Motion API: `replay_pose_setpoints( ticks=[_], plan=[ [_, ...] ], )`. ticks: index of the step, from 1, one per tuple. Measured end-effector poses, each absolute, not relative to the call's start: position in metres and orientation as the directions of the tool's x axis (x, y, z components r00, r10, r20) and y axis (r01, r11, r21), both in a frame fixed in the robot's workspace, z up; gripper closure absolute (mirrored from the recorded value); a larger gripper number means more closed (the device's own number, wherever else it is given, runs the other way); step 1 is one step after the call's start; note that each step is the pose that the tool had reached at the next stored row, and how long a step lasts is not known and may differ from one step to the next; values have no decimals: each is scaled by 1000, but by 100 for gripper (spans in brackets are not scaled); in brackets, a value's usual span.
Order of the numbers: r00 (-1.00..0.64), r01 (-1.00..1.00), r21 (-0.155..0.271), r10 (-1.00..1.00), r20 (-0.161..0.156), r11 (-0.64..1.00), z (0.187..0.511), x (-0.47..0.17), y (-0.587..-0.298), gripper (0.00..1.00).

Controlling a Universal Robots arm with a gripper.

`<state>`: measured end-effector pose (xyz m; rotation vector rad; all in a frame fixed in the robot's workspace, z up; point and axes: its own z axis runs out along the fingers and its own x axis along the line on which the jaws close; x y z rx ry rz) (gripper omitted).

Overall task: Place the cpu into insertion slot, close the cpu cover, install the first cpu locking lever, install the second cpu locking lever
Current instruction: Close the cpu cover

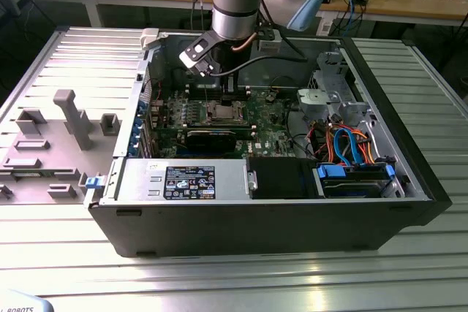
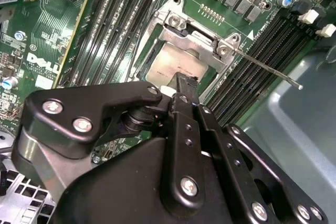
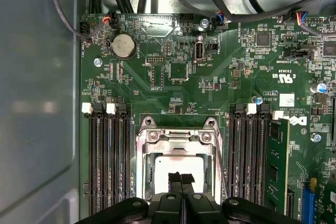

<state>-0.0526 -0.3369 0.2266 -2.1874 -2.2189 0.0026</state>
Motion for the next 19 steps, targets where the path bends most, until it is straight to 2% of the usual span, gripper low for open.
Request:
replay_pose_setpoints(
  ticks=[19],
  plan=[
    [-53, 998, -19, 998, 17, 54, 226, -53, -337, 89]
  ],
)
